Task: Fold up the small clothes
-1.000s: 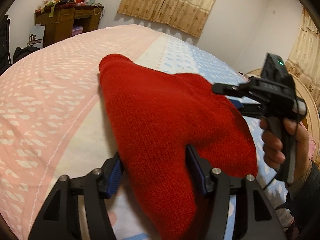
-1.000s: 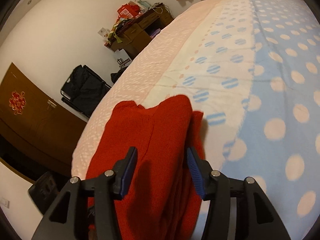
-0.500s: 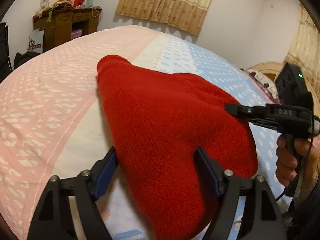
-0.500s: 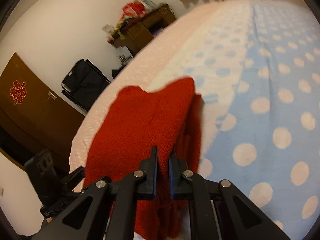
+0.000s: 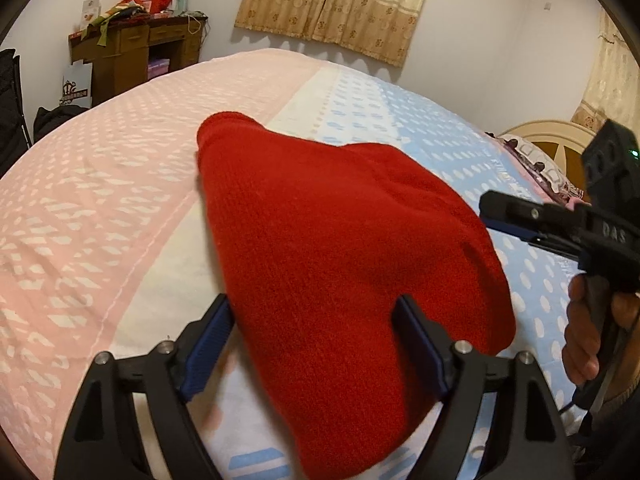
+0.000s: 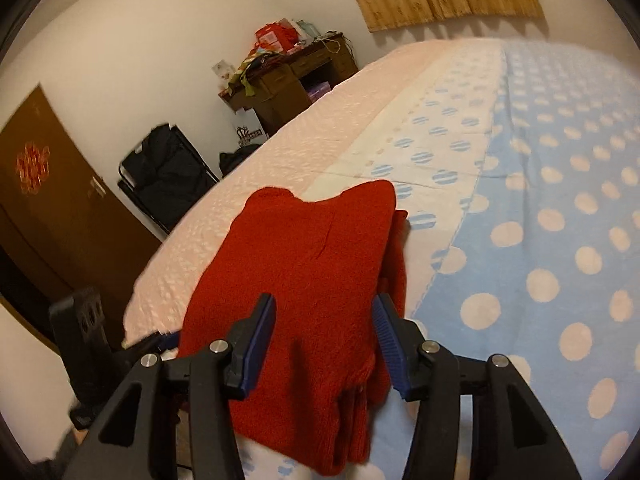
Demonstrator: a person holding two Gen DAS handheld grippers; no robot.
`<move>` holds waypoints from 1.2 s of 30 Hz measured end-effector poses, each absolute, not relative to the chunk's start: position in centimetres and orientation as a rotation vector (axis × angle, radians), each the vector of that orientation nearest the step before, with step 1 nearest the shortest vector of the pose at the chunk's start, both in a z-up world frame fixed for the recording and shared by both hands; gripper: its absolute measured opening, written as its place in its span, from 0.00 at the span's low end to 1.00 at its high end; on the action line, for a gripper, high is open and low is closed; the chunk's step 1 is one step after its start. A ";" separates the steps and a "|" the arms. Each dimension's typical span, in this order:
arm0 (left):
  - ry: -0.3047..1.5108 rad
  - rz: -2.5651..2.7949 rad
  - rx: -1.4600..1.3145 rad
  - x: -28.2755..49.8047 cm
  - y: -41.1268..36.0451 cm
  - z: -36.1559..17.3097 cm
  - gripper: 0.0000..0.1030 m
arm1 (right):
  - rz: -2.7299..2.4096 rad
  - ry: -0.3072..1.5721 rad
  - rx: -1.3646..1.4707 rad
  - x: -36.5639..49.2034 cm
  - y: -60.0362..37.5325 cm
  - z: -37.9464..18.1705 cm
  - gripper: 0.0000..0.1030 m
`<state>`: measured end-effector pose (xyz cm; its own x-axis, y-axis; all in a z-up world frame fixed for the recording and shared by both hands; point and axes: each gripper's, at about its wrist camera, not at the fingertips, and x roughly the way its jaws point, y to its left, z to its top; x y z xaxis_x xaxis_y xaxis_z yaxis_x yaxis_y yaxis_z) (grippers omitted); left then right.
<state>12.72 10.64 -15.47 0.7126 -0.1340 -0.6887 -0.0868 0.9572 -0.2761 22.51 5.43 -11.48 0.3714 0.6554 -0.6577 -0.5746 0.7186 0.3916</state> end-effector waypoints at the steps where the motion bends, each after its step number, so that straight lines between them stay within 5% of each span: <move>1: 0.781 -0.025 -0.298 12.7 10.5 -15.4 0.82 | 0.783 0.897 0.072 22.2 5.7 -11.6 0.51; 12: 0.811 -0.027 -0.206 11.6 8.6 -17.7 0.91 | 0.679 1.050 0.031 22.0 4.8 -16.4 0.69; 27: 0.508 -0.012 -0.156 3.1 9.1 -7.0 0.99 | 0.566 0.571 -0.062 10.1 2.7 -4.2 0.69; 36: 0.459 -0.036 -0.130 2.3 8.3 -5.5 1.00 | 0.570 0.529 -0.091 7.0 2.1 -2.4 0.69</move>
